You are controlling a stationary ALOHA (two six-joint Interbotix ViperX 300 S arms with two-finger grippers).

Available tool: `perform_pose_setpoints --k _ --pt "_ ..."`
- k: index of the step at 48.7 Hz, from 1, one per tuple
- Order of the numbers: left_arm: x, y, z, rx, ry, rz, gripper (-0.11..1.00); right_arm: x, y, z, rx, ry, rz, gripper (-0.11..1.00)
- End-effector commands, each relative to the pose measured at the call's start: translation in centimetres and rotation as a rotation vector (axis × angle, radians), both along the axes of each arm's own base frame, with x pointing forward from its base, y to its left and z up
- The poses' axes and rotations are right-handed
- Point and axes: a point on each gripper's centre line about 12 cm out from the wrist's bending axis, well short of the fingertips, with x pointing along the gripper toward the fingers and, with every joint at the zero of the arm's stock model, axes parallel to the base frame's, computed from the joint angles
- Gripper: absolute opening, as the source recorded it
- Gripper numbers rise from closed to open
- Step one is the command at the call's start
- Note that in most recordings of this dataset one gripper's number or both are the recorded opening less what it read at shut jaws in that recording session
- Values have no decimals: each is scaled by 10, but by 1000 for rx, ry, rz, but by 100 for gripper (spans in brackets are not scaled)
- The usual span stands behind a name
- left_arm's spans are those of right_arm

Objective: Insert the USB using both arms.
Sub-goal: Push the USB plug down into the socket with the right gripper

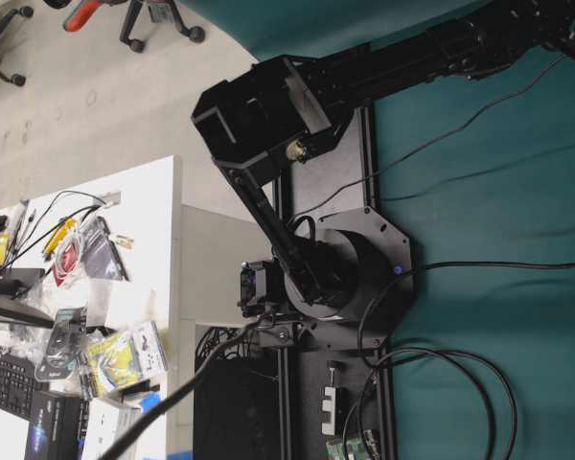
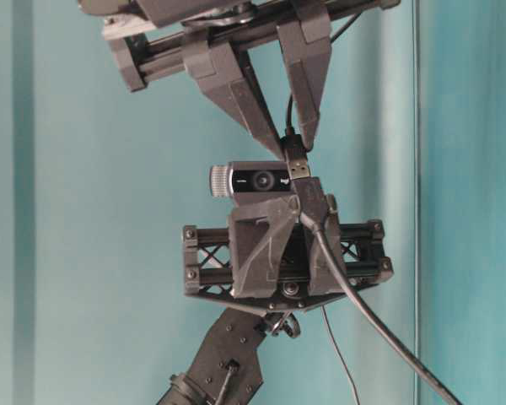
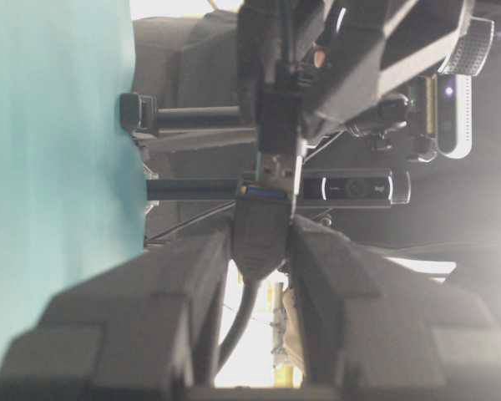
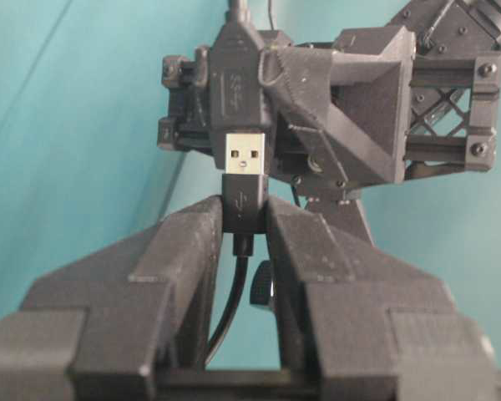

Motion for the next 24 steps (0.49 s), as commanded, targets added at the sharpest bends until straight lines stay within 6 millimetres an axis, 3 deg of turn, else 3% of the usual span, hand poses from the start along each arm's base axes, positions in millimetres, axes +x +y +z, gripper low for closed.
perform_pose_setpoints --k 1,24 --pt "3 0 10 11 -21 -1 30 3 1 8 3 -26 5 20" --pt "9 6 20 30 -53 7 30 5 3 1 14 -2 24 20"
